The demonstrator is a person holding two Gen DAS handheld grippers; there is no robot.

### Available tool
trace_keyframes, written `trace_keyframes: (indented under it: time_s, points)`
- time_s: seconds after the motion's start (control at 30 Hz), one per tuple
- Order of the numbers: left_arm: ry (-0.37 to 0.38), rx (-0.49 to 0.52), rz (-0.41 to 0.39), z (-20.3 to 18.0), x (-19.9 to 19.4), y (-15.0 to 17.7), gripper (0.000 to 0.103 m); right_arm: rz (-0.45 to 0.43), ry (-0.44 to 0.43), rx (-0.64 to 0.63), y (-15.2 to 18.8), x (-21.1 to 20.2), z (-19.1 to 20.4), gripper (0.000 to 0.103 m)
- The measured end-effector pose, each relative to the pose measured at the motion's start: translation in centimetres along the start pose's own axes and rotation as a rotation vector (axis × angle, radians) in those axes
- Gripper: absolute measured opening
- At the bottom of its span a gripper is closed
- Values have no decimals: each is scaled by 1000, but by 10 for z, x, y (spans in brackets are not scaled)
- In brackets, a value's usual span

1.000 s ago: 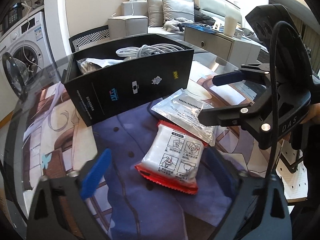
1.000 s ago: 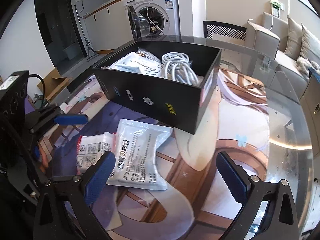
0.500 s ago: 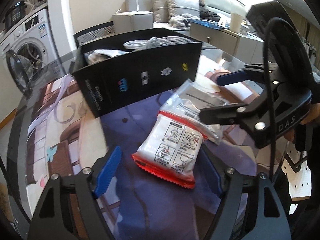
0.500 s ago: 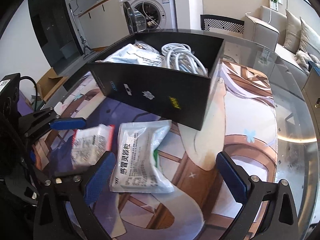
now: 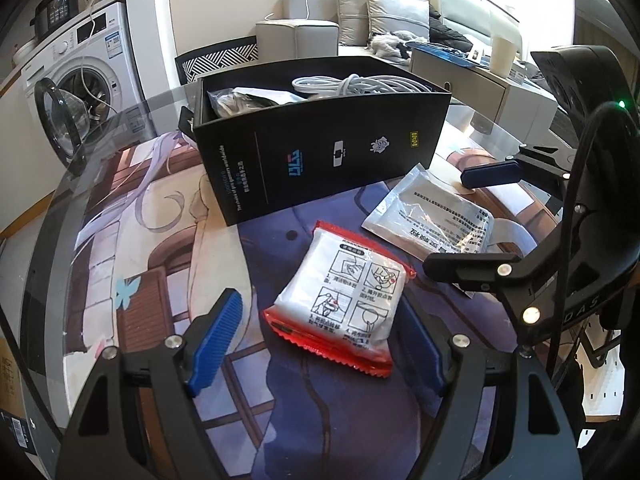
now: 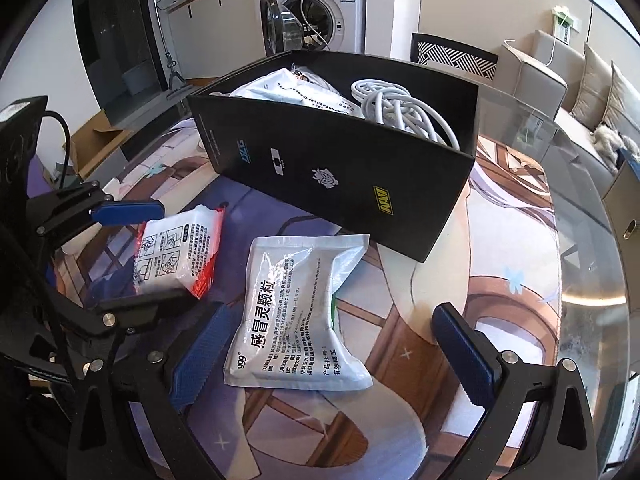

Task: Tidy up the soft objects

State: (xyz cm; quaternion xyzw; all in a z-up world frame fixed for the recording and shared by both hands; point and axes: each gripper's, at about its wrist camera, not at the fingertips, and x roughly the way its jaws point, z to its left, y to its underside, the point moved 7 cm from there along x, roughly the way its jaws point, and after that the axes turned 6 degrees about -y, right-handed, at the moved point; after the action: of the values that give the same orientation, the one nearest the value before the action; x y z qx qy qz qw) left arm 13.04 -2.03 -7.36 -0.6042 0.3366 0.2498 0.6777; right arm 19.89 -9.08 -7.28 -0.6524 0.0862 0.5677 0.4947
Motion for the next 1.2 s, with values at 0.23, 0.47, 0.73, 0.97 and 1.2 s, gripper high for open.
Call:
trace_keyframes:
  time_s: [0.23,0.47,0.73,0.97,1.2]
  points:
    - [3,5,-15,-4,-2,-2,61,-11,0,-24,0,-2,4,79]
    - [41,10,-23,-10,-5,-3,54,-18,-31,-30,4,-14,-4,43]
    - [66,-11,-45,-11,-11,-7,54,-31,-48,-34,7,-23,-7,36]
    - [58,-74,-78,2,-20,-13,54,-60,-72,-49,5,-36,1,36]
    - [48,-117,-126,12,-32,-23,54,-122,-78,-69,-4,-60,10,36]
